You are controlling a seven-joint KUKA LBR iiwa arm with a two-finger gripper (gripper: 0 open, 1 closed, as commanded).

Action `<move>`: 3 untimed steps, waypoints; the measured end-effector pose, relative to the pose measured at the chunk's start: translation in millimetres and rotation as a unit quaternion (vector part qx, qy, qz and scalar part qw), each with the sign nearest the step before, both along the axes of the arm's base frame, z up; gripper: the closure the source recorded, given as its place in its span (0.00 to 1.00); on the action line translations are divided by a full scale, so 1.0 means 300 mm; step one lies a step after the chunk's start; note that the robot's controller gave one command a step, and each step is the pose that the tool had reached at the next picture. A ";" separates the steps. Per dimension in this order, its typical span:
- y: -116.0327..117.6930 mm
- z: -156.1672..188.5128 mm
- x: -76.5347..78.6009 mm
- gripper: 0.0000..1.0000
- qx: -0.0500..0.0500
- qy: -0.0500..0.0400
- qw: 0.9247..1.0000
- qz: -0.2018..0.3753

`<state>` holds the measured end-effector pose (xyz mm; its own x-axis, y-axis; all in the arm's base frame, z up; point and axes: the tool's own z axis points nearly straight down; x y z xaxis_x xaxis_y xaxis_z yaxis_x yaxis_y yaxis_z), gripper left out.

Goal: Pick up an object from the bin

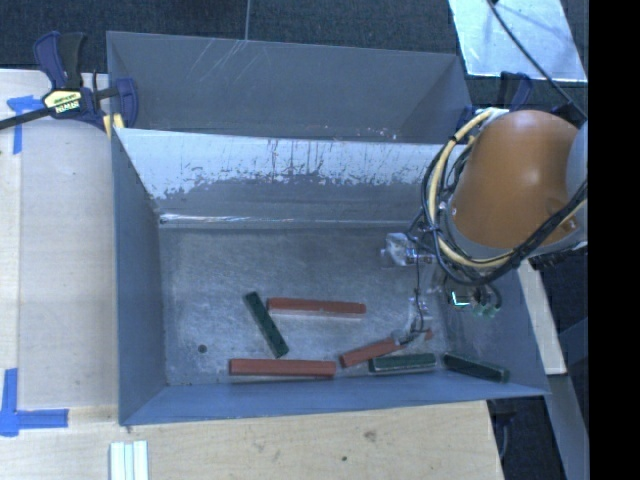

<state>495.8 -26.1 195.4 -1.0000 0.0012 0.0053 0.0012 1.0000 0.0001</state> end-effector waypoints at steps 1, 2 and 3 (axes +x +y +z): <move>0.211 -0.431 0.140 0.00 0.001 -0.002 1.000 0.002; 0.205 -0.411 0.148 1.00 0.000 -0.007 1.000 0.001; 0.130 0.048 0.224 1.00 0.000 -0.009 1.000 -0.014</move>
Offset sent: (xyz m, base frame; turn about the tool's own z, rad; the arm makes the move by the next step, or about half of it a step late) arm 0.0420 0.0612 -0.1254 0.0002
